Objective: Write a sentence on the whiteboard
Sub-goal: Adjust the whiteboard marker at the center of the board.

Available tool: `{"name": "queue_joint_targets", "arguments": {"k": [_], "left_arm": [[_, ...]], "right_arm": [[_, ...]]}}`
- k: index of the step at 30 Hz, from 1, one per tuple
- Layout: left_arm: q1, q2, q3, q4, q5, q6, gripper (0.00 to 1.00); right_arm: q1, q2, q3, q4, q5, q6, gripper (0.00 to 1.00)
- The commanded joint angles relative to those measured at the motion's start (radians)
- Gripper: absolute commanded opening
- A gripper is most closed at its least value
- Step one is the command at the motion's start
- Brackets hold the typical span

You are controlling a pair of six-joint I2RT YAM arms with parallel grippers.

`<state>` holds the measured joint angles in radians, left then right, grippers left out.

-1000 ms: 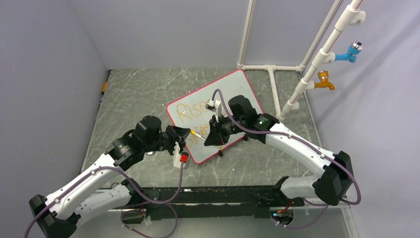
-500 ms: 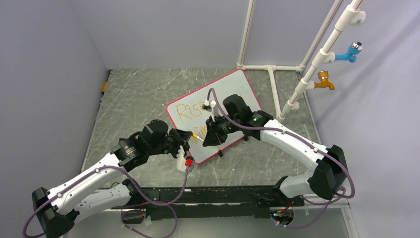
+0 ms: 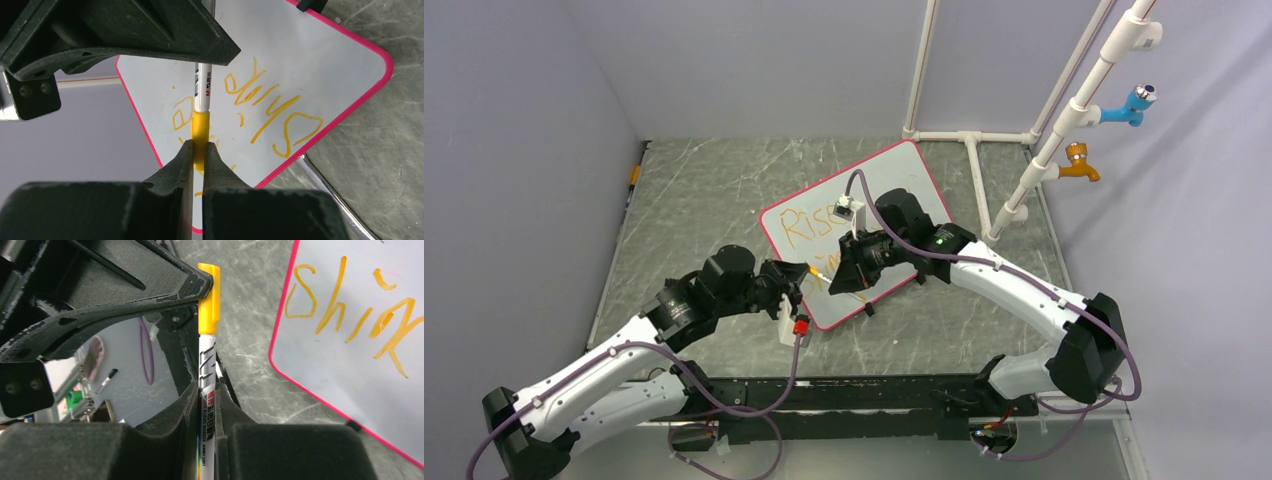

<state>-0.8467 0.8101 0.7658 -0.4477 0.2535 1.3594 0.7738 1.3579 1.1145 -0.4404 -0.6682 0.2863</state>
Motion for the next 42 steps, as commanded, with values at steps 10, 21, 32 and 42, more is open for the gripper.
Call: {"name": "queue_joint_targets", "arguments": {"k": [10,21,32,42], "left_arm": [[-0.053,-0.106,-0.062,0.188,0.214,-0.038,0.0],[-0.085,-0.146,-0.109,0.271,0.193,-0.03,0.0],[-0.11,-0.182,-0.128,0.311,0.178,-0.029,0.0],[-0.111,-0.2,-0.119,0.28,0.083,-0.028,0.39]], "right_arm": [[0.006,-0.022,0.005,0.482,-0.103,0.273,0.0],[0.004,-0.023,-0.042,0.737,-0.108,0.446,0.0],[-0.017,-0.056,-0.102,0.986,-0.055,0.603,0.0],[-0.018,-0.133,-0.058,0.717,0.064,0.402,0.0]]}}
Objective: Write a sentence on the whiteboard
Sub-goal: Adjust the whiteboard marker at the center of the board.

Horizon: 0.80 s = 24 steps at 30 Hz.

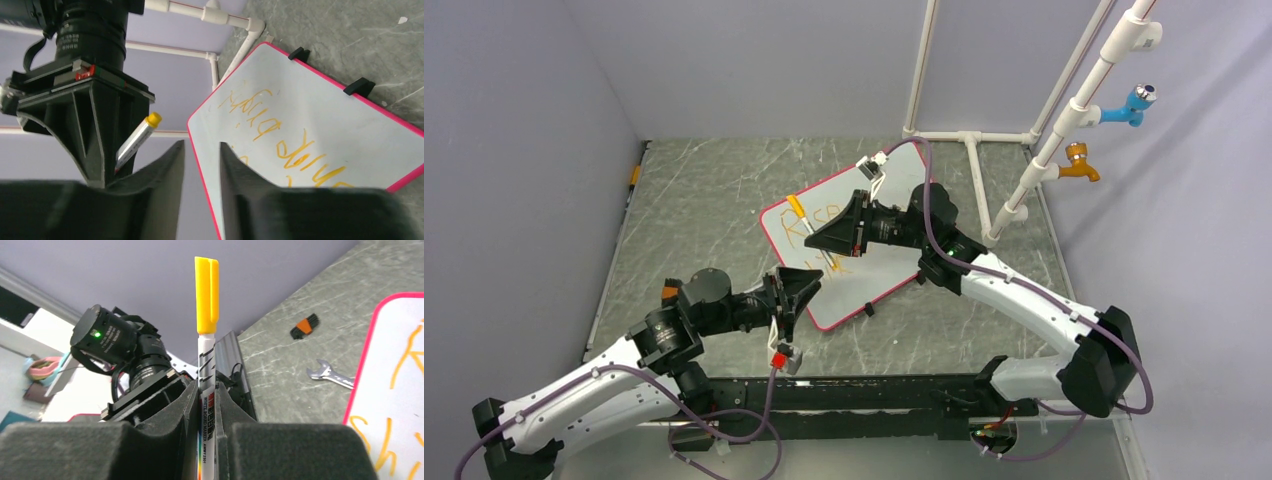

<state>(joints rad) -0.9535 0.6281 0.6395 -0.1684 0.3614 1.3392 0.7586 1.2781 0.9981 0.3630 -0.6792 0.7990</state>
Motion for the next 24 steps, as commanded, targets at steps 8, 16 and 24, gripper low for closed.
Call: {"name": "queue_joint_targets", "arguments": {"k": [8,16,24], "left_arm": [[0.005,0.023,0.082,-0.037,-0.091,-0.148,0.48],[0.045,0.04,0.087,0.036,-0.12,-0.196,0.54],[0.066,0.067,0.063,0.156,-0.221,-0.203,0.99]], "right_arm": [[-0.002,-0.103,0.114,-0.369,0.204,-0.321,0.0],[-0.002,-0.107,0.104,-0.534,0.244,-0.333,0.0],[0.0,-0.133,0.067,-0.595,0.156,-0.321,0.0]]}}
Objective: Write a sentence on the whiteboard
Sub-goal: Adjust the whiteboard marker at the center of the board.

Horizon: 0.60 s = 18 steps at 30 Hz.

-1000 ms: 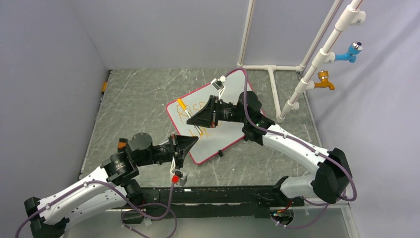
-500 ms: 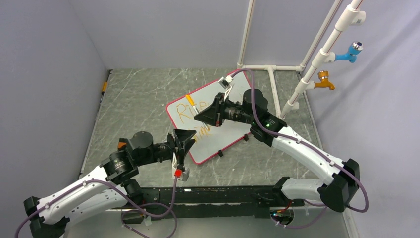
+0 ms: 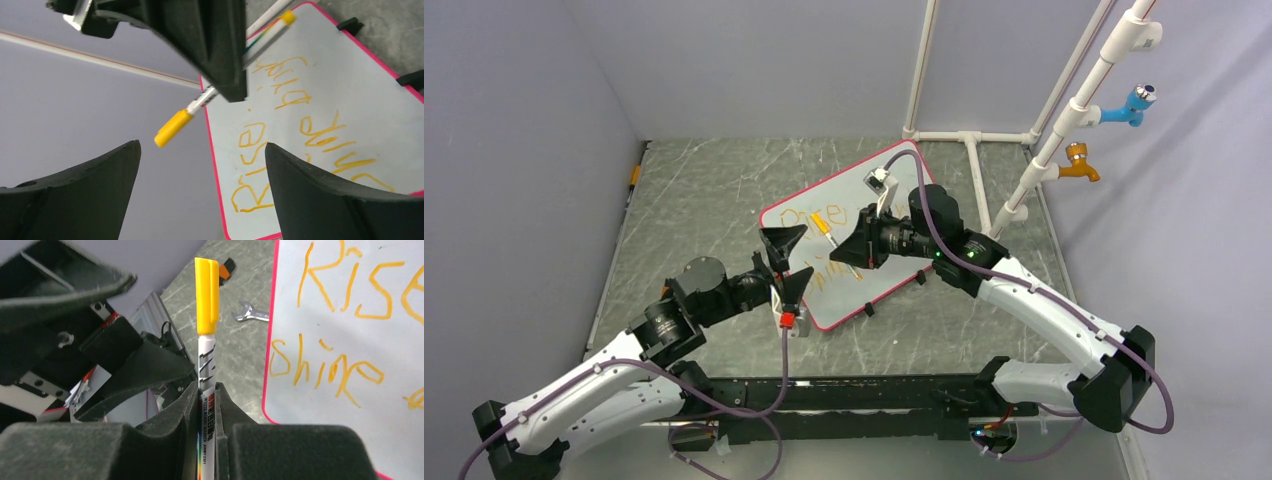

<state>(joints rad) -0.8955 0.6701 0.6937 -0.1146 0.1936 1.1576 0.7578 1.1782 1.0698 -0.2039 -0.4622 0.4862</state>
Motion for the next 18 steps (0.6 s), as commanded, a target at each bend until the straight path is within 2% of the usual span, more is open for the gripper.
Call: {"name": "queue_joint_targets", "arguments": {"k": [1,10,11,14,16,18], "left_arm": [[0.009,0.035,0.011,0.106,-0.057,-0.024,0.99],[0.01,0.09,0.014,0.147,-0.084,0.011,0.99],[0.01,0.097,0.019,0.14,-0.086,0.023,0.96],[0.008,0.104,0.035,0.103,-0.09,0.046,0.77],[0.01,0.109,0.049,0.066,-0.096,0.051,0.54],[0.009,0.112,0.061,0.036,-0.106,0.062,0.37]], "right_arm": [[0.001,-0.037,-0.015,-0.027,-0.082,-0.005,0.0],[0.022,-0.03,-0.02,-0.024,-0.178,0.026,0.0],[0.027,-0.024,-0.016,-0.028,-0.179,0.025,0.0],[0.044,-0.019,-0.008,-0.048,-0.163,0.015,0.0],[0.045,-0.023,-0.015,-0.054,-0.159,0.015,0.0],[0.047,-0.025,-0.014,-0.067,-0.157,0.011,0.0]]}}
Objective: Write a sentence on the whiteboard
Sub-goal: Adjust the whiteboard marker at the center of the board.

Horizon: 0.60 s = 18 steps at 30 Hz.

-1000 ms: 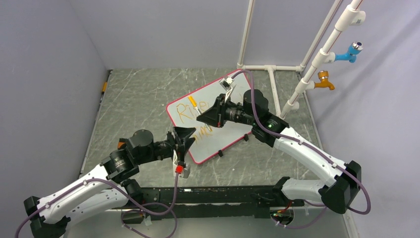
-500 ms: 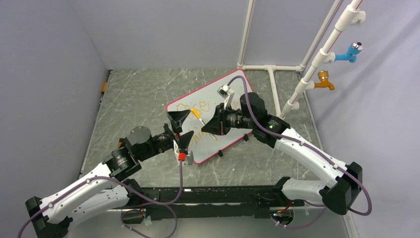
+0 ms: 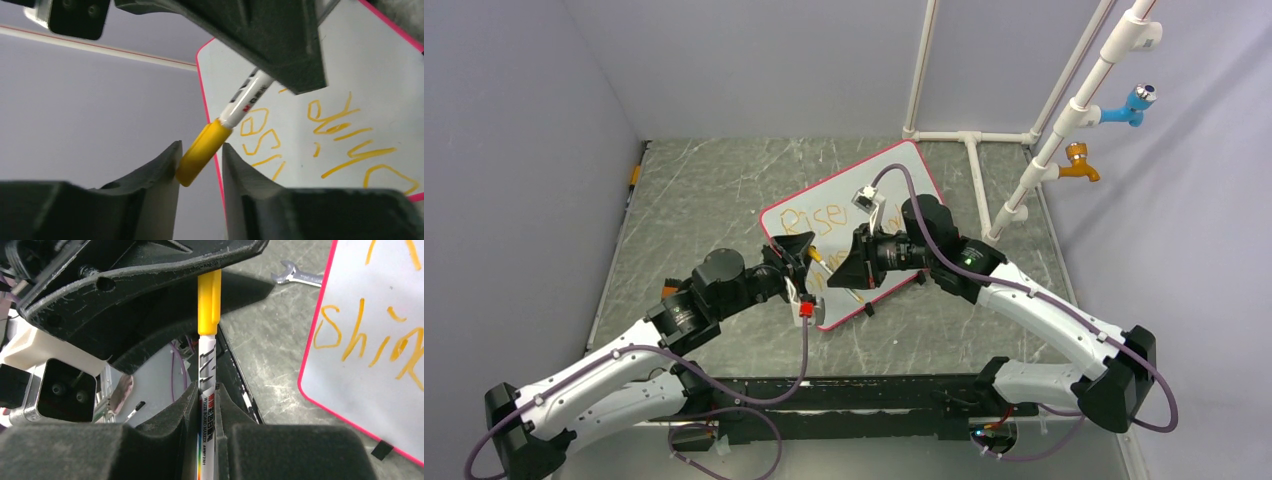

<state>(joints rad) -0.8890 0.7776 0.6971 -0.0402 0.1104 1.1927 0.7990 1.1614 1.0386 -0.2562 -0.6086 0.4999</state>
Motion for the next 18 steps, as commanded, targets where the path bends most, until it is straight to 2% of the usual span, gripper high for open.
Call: {"name": "queue_joint_targets", "arguments": {"k": [1,5,14,15,17,18], "left_arm": [[0.002,0.002,0.057,-0.046,-0.027,0.036,0.32],[0.002,-0.018,0.041,-0.051,-0.024,0.063,0.31],[-0.052,-0.033,0.01,-0.117,-0.056,0.165,0.17],[-0.058,-0.031,0.008,-0.119,-0.062,0.169,0.14],[-0.07,-0.024,0.011,-0.118,-0.073,0.168,0.0],[-0.073,-0.019,0.013,-0.117,-0.077,0.167,0.0]], "right_arm": [[0.006,-0.009,0.018,-0.021,-0.007,-0.004,0.0],[0.006,-0.011,0.027,-0.032,0.0,-0.004,0.0],[0.005,0.048,0.105,-0.059,-0.009,0.016,0.0],[0.006,0.056,0.115,-0.06,-0.014,0.021,0.0],[0.005,0.071,0.13,-0.057,-0.018,0.037,0.0],[0.005,0.074,0.134,-0.052,-0.016,0.046,0.0]]}}
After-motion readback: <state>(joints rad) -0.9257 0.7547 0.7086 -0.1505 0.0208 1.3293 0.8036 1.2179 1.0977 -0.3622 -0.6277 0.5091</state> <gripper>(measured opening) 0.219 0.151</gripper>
